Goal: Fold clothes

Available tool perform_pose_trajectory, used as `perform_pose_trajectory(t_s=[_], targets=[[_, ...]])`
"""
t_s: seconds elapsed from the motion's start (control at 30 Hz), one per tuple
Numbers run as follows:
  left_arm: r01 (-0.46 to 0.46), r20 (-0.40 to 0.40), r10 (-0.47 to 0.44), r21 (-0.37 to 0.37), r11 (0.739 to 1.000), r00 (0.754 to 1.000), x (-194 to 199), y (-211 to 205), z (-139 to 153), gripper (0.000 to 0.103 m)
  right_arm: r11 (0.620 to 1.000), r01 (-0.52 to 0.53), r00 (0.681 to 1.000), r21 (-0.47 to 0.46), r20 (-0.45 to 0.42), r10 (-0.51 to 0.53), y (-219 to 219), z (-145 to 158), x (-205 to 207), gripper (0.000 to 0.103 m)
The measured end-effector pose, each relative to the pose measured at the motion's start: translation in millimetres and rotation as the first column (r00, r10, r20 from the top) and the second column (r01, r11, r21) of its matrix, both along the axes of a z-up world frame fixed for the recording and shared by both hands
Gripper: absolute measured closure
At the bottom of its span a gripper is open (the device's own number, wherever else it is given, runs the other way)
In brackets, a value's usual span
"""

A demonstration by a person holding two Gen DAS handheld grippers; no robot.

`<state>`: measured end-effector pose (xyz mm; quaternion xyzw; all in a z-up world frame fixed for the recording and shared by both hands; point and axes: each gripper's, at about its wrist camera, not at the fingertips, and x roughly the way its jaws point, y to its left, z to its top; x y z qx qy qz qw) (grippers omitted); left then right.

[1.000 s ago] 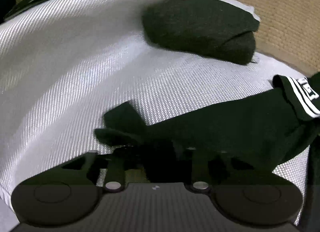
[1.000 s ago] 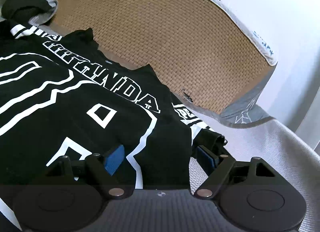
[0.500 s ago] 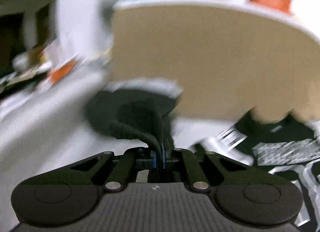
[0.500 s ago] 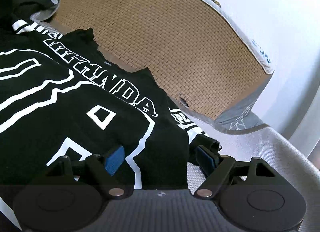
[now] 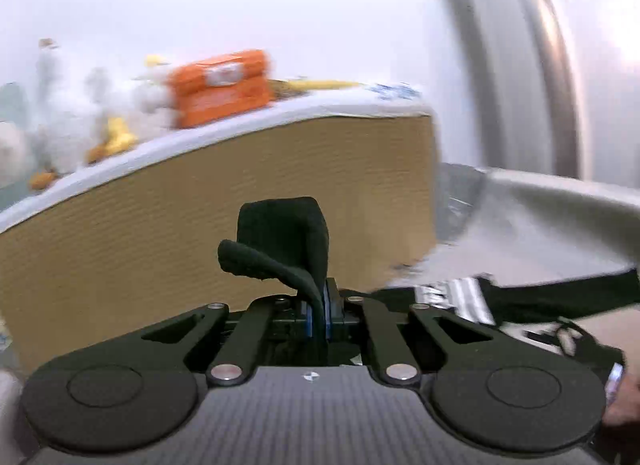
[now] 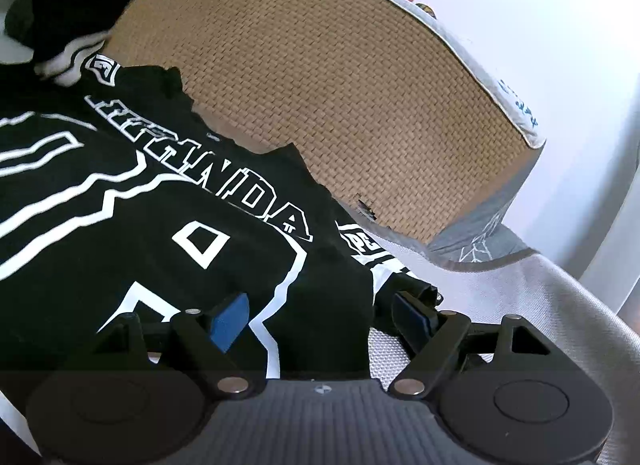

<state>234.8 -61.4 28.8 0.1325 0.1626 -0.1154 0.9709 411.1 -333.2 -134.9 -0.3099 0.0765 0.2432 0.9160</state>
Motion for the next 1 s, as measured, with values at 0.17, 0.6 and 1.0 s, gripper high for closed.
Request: perform_pose_trajectory(t_s=[0.17,0.6,1.0], targets=[[0.098,-0.151,-0.1,-0.021,0.995,0.983,-6,-33,-46,0.097,0.997,-0.009,0.999,0.079,-0.032,0.012,-11,8,2,0.021],[0.452,-0.574,-0.27,0.201,0.869,0.773,-52,-116,-185,0.094,0.974,0.044,0.991,0.224,-0.135,-0.013,-31,19,20,0.021],[0.53,-0.647,-0.33,0.136,0.837,0.687,-83,-116,-190,0.074,0.983,0.024,0.995,0.183,-0.104,-0.005,-25,16,13,0.021]])
